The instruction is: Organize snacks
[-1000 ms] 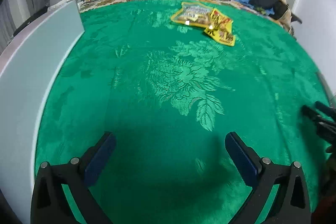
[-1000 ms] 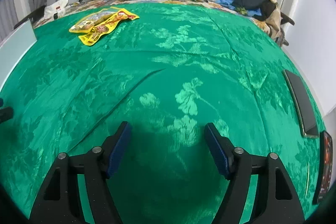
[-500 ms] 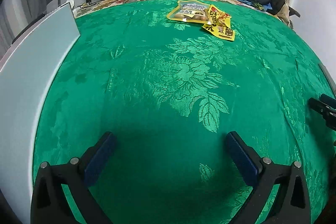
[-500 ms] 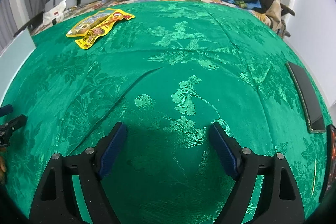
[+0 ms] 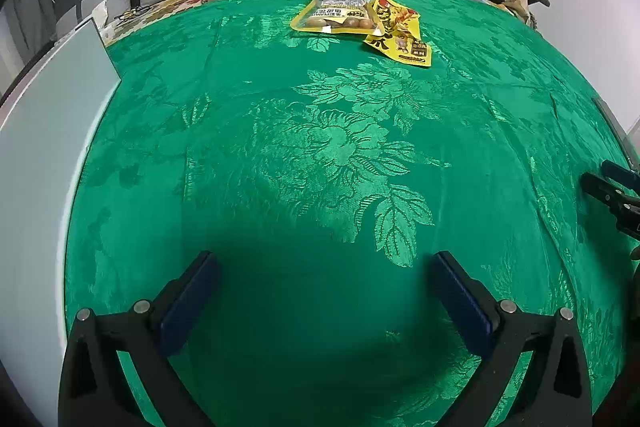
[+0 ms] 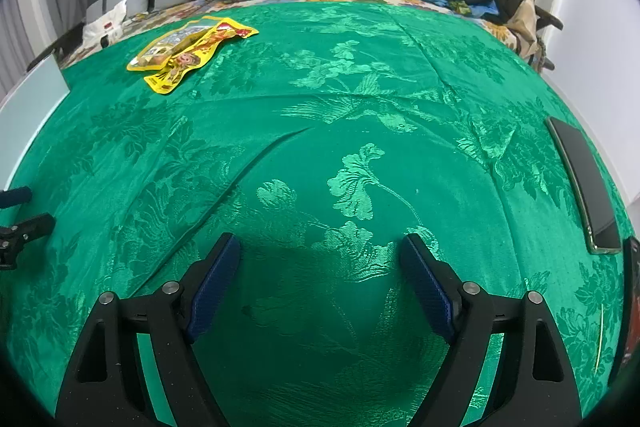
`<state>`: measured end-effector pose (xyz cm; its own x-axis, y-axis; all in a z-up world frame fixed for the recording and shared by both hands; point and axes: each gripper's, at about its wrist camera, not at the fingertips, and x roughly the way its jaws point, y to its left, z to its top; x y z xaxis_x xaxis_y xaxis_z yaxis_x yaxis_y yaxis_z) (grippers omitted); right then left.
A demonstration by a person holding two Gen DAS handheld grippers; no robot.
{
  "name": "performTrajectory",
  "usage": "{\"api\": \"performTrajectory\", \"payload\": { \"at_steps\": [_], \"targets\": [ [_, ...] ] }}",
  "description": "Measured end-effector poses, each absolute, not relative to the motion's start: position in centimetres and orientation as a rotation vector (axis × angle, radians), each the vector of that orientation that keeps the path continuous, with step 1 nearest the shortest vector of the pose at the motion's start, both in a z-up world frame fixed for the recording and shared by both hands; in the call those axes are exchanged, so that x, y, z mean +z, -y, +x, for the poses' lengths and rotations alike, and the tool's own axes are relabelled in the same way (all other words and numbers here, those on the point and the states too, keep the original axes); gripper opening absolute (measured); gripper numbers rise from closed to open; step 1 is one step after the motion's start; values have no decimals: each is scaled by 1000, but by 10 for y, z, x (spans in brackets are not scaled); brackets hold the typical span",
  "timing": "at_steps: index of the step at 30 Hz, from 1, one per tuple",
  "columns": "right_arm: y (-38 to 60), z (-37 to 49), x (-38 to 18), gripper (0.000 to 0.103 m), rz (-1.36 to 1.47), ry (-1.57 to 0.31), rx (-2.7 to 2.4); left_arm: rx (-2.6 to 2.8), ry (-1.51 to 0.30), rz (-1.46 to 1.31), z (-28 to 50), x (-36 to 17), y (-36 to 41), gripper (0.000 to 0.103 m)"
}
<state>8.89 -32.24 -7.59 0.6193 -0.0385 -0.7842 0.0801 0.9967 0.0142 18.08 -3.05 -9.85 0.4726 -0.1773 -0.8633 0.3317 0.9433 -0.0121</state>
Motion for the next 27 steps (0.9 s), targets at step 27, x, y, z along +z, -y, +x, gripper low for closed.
{"api": "performTrajectory", "payload": {
  "at_steps": [27],
  "targets": [
    [322, 89, -76, 86, 51, -899, -68, -440, -1162, 165, 456, -78, 130, 90]
  ]
}}
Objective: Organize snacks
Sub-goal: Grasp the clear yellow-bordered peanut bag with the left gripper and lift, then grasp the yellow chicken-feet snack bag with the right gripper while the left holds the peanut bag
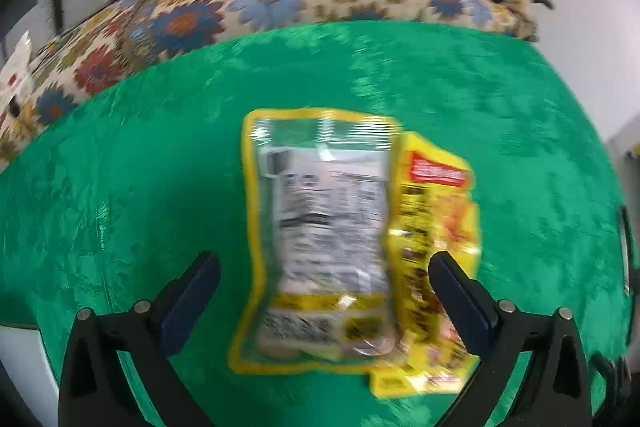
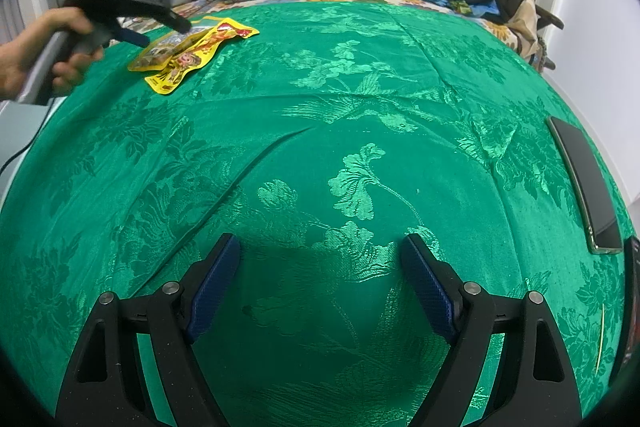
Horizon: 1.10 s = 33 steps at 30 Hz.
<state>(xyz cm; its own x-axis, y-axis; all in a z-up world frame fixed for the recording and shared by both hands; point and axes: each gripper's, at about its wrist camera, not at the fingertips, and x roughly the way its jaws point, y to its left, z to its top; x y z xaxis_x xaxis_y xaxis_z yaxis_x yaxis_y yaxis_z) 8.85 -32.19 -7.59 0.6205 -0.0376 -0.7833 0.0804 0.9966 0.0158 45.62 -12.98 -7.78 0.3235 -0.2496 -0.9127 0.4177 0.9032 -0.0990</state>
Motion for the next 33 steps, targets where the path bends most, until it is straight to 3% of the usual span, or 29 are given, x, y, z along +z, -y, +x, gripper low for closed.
{"api": "performTrajectory", "payload": {
  "at_steps": [1, 3, 8, 18, 21, 23, 28, 33],
  "targets": [
    [322, 89, -76, 86, 51, -899, -68, -443, -1165, 124, 458, -81, 124, 66],
    [322, 88, -76, 86, 51, -899, -68, -412, -1131, 53, 453, -80, 109, 58],
    [322, 88, -76, 86, 51, -899, -68, -345, -1114, -6, 416, -83, 65, 56],
    [321, 88, -76, 86, 51, -898, -67, -225, -1120, 12, 246, -77, -18, 57],
    [321, 88, -76, 86, 51, -898, -68, -220, -1087, 0, 217, -79, -22, 61],
    [321, 88, -76, 86, 51, -898, -67, -209, -1053, -18, 210, -82, -24, 77],
    [321, 89, -76, 86, 52, -897, -67, -179, -996, 12, 215, -94, -16, 100],
    [321, 88, -76, 86, 52, -897, -67, -141, -975, 60, 224, -97, -13, 103]
  ]
}}
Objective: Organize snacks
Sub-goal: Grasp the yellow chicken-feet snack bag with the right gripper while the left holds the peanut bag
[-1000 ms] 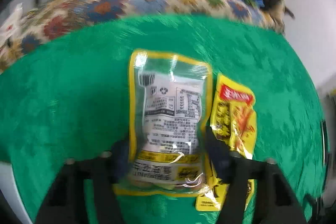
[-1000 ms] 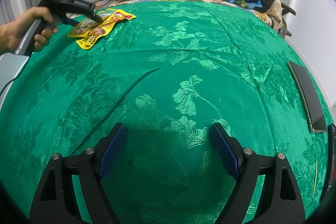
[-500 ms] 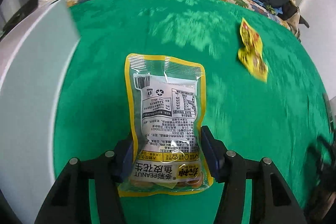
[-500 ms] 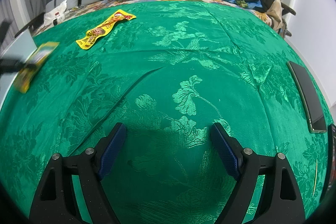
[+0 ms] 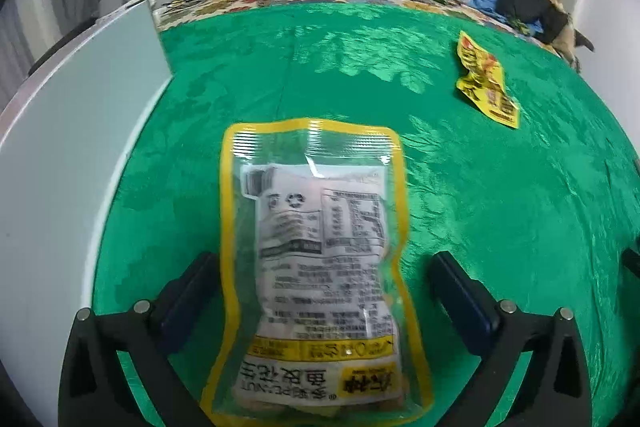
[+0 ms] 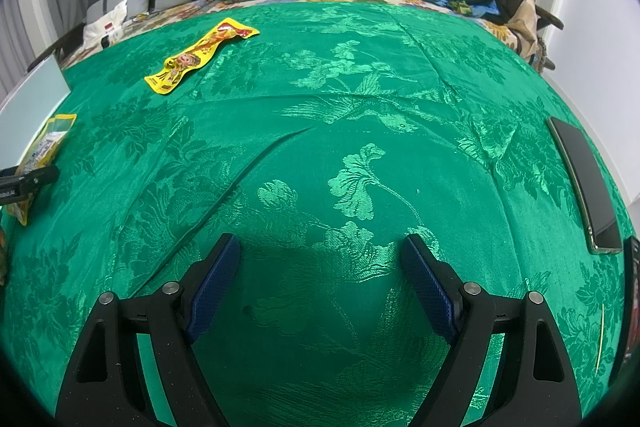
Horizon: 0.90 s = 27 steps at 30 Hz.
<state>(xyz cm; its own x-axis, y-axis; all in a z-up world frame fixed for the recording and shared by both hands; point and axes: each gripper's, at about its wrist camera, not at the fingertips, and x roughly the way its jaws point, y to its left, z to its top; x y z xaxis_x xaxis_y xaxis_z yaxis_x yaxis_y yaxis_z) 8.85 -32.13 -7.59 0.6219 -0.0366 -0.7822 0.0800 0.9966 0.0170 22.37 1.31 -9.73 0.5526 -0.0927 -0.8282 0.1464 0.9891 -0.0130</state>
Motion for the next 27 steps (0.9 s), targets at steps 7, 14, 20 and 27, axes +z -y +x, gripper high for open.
{"api": "performTrajectory", "payload": {
  "at_steps": [7, 14, 20, 27],
  "targets": [
    [321, 88, -76, 86, 51, -897, -67, -25, -963, -7, 227, -98, -38, 103],
    [321, 104, -71, 87, 63, -974, -59, -19, -955, -7, 227, -101, -39, 103],
    [302, 202, -38, 87, 365, -952, 71, -19, -954, -7, 226, -101, -40, 103],
    [235, 333, -67, 87, 471, -1067, 14, -20, -953, -8, 226, -101, -39, 103]
  ]
}}
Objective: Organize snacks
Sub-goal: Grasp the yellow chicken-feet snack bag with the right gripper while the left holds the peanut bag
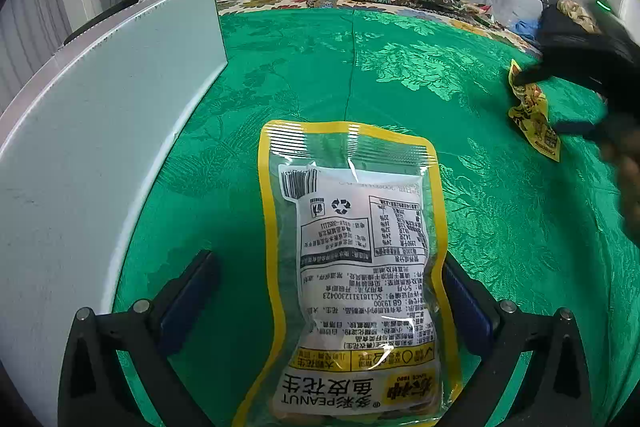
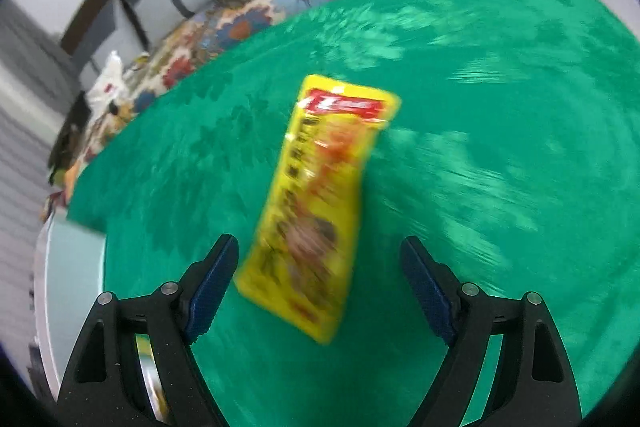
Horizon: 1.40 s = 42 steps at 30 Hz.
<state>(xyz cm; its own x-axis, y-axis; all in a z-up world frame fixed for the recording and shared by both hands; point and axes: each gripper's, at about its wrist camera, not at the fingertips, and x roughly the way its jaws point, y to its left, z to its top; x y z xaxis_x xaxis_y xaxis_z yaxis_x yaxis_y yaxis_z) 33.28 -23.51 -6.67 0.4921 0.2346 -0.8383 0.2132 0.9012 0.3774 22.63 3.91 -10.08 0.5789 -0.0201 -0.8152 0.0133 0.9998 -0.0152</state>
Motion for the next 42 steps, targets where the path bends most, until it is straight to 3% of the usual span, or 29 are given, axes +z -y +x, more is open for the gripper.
{"api": "performTrajectory", "payload": {
  "at_steps": [5, 9, 15, 24, 27, 29, 31, 34, 42],
  "targets": [
    [183, 355, -71, 86, 106, -1122, -80, -18, -952, -8, 226, -101, -38, 103],
    [195, 331, -67, 57, 81, -1069, -56, -18, -952, -8, 226, -100, -38, 103],
    [218, 286, -59, 52, 57, -1109, 109, -18, -952, -8, 226, -100, -39, 103],
    [229, 135, -51, 53, -71, -1045, 219, -18, -951, -6, 226, -100, -38, 103],
    [226, 98, -65, 58, -87, -978, 171, -18, -951, -6, 226, -101, -38, 103],
    [224, 90, -76, 63, -99, -961, 137, -18, -951, -6, 226, -101, -38, 103],
    [227, 83, -80, 76, -89, -908, 92, -18, -951, -6, 226, -100, -38, 103],
    [238, 87, -82, 82, -30, -901, 89, -18, -951, -6, 226, -100, -39, 103],
    [237, 90, -81, 84, -32, -902, 81, -18, -951, -6, 226, -100, -39, 103]
  ]
}}
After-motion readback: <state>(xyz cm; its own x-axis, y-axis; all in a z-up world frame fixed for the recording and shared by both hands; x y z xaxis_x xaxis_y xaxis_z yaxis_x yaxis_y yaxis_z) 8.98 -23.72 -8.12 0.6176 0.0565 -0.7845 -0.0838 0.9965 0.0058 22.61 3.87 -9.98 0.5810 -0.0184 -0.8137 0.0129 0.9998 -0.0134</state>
